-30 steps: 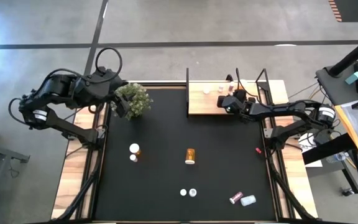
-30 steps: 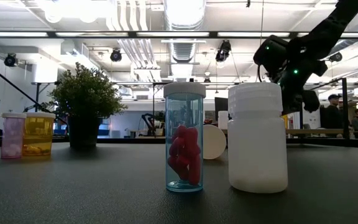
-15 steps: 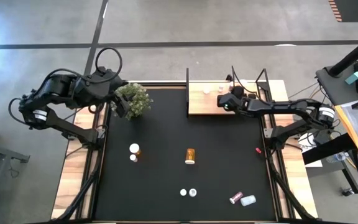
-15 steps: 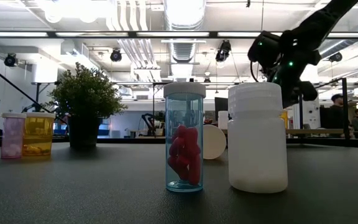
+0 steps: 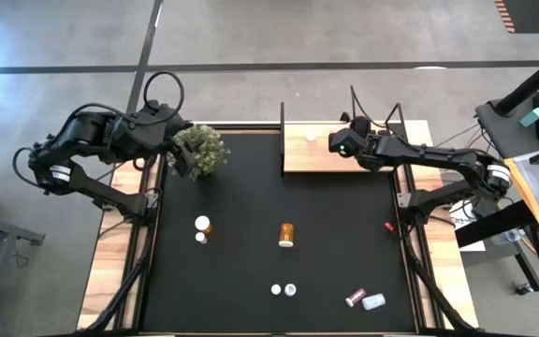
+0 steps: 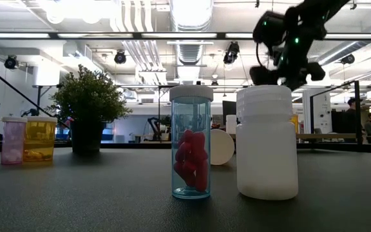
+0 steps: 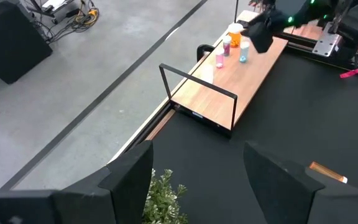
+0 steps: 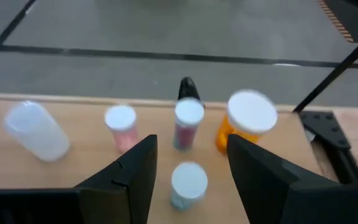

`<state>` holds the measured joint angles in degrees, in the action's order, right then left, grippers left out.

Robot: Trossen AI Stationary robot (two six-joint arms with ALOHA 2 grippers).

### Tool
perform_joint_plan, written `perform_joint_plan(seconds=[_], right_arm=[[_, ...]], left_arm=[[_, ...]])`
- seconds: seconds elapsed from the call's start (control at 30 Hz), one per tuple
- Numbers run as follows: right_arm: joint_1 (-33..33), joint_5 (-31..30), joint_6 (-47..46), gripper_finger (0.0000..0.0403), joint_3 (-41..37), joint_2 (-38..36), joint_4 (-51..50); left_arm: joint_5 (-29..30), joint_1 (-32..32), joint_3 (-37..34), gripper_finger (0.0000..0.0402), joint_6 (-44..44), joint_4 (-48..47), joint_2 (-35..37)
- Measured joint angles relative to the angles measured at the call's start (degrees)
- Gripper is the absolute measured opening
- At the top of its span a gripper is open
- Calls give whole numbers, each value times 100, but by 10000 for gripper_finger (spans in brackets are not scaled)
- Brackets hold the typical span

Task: Pick and place medicine bottles onto shelf by color
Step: Put the left pink pill bottle on the shelf aligned with the other pink pill bottle

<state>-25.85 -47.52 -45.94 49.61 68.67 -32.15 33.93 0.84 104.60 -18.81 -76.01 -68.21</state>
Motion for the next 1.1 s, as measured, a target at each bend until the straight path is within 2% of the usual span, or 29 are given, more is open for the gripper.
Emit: perform_joint_plan(seconds=[0.1,0.33,0.47,0.87,1.1], right_arm=[[7,170,12,185,342,-144,-453],[138,1661,314,185,981,-394,-1216],[582,2159,651,185,1148,-537,-1292],[2172,2204,983,185,1209,-867,-1297],[2793,2205,1626,185,1182,-809,-1269]], left_arm=[[0,0,0,233,0,0,-1],[-2,-2,0,233,0,0,-18],[-2,-1,2,233,-12,0,-38],[-113,0,4,233,-708,-65,-262],[-575,12,-18,233,-1377,-273,-600]])
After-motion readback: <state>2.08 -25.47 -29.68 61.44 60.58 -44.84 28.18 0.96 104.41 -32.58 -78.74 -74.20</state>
